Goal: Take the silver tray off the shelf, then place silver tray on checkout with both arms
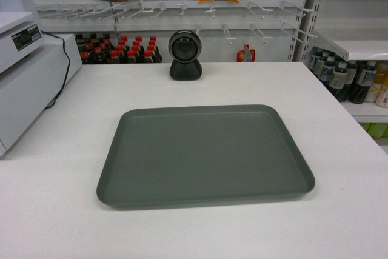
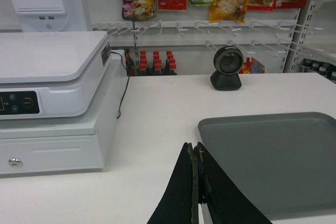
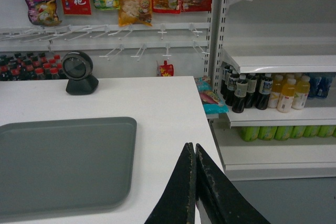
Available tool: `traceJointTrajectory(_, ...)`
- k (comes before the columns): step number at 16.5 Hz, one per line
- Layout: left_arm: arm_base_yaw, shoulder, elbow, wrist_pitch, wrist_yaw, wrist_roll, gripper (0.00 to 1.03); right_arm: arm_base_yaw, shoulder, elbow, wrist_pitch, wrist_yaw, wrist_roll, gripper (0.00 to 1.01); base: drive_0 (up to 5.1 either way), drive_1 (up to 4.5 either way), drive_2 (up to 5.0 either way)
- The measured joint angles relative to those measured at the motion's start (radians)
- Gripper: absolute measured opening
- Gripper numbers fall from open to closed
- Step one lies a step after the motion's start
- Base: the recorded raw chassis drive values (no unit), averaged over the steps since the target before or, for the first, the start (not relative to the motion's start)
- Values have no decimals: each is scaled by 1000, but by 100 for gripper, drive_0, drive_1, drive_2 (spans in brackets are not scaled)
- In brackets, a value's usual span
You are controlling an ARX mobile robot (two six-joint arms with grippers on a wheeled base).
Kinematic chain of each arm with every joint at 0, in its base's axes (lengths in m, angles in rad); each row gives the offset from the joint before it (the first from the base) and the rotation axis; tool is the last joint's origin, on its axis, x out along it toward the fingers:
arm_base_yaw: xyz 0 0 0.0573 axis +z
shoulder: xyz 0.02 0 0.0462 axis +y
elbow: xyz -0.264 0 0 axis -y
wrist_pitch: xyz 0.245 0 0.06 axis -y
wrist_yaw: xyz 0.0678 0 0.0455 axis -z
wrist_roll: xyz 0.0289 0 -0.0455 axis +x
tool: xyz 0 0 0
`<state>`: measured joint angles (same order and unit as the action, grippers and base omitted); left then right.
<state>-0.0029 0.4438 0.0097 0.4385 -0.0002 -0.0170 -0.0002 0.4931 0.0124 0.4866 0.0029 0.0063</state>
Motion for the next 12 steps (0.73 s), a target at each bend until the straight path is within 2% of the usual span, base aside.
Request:
traceJointTrajectory(5,0,-156,0,-149,0,0,1,0,-171,0,-164,0,0,3,0,0,0)
traceJointTrajectory(11,0,-270,0,-263,0,0,1,0,-299,0,-291,0,0,3,0,0,0)
traceJointTrajectory(12,0,-315,3,-330,-1,0,1,0,-314,0,-304,0,0,3,0,0,0)
